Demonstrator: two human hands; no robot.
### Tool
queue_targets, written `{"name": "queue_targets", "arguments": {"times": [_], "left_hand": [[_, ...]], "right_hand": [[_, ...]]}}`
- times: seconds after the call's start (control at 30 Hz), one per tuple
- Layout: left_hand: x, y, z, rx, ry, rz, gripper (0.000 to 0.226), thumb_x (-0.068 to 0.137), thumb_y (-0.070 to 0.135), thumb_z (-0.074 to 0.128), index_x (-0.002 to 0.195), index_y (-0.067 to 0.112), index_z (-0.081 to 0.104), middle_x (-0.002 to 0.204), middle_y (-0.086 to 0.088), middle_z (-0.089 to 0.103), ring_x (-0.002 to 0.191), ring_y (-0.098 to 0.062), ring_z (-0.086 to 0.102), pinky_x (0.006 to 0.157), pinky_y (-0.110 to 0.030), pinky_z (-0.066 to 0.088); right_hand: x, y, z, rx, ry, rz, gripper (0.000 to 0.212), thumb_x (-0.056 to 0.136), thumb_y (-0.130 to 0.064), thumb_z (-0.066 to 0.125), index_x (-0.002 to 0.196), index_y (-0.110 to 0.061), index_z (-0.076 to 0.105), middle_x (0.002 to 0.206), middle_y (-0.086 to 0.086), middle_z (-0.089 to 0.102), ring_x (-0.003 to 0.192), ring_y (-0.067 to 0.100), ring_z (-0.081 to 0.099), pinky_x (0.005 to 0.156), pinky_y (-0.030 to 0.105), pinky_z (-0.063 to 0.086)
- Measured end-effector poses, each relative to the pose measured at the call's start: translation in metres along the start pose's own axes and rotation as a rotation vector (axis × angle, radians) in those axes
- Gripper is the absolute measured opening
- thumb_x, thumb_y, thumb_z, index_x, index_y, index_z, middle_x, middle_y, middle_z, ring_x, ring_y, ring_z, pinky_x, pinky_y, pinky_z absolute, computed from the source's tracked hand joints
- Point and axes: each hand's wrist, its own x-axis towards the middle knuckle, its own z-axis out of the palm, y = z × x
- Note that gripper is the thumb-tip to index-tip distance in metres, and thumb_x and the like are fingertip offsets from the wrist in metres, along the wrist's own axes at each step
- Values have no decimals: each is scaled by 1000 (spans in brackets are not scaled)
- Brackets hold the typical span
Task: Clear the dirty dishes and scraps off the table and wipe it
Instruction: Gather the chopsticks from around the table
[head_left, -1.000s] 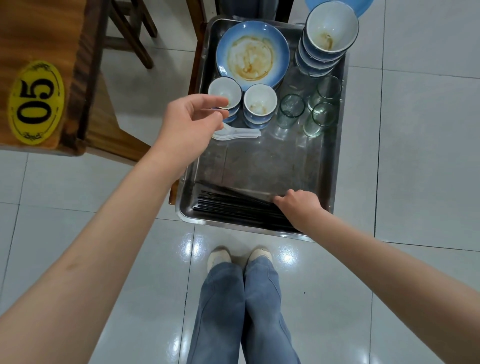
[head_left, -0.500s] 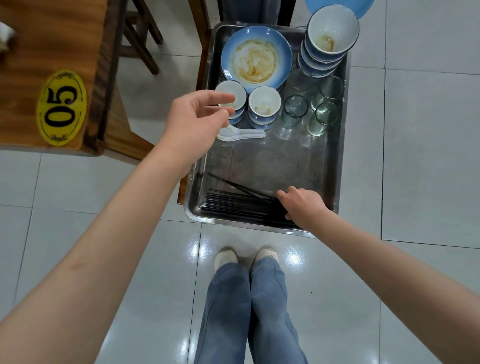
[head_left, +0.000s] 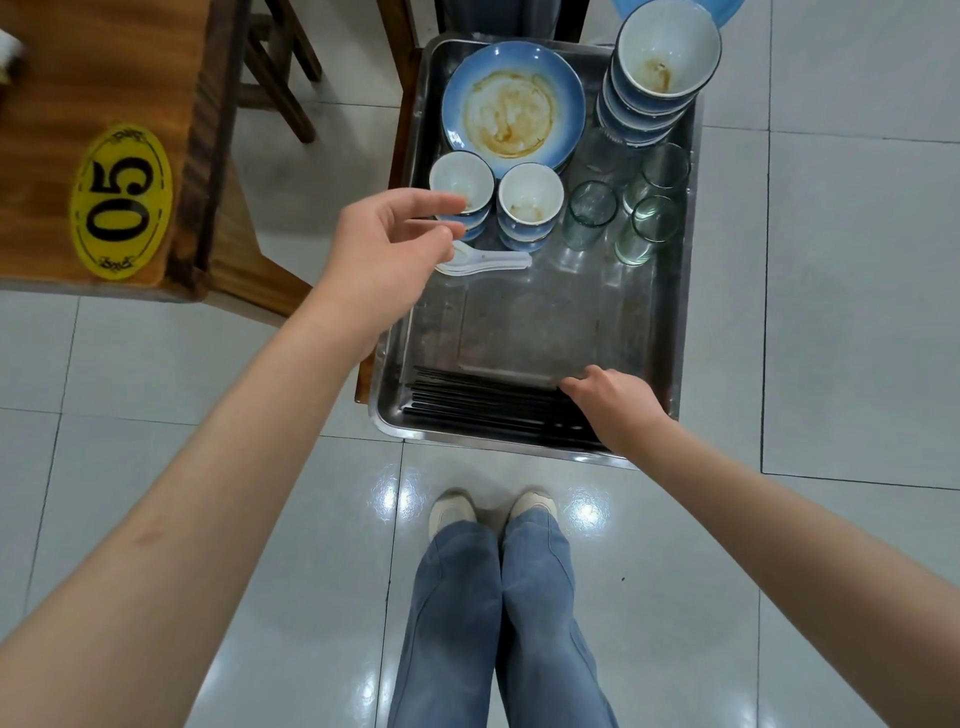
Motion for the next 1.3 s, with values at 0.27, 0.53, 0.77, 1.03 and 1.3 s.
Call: {"name": "queue_targets", "arguments": {"times": [0.27,0.53,0.77,1.03,1.3], "left_hand": [[-2,3,-3,17,-12,5,26,93,10,55,97,34,64,96,10,70,93,-6,66,85,-22,51],[-16,26,-8,14,-9,27,26,93,9,54,107,27,66,98,9,70,92,-5,66,74,-11,49],[-50,87,-31,25,17,129,26,92,8,56,111,24,63,101,10,68,97,-1,63,78,-11,49],[-107,167,-81,72,128,242,26,92,15,59,114,26,63,106,12,67,99,0,61,78,-13,48],[-195,234,-155,76,293,482,36,85,14,67,116,30,61,110,17,64,103,2,61,79,-12,51]], "right_hand": [[-3,1,-2,39,14,29,48,84,4,54,127,-15,48,102,9,56,90,27,57,66,34,52],[-23,-5,-43,196,135,80,45,89,-14,53,132,-17,41,102,8,58,90,31,59,63,35,50],[-70,-12,-147,404,380,119,71,87,-27,60,145,-22,21,119,12,58,106,35,55,81,40,44],[-150,-47,-277,630,641,19,69,85,-31,62,144,-24,28,127,4,57,111,25,54,93,39,44],[-236,-91,-389,740,816,-196,70,83,-36,65,143,-27,31,133,-3,54,117,16,53,98,34,41]]}}
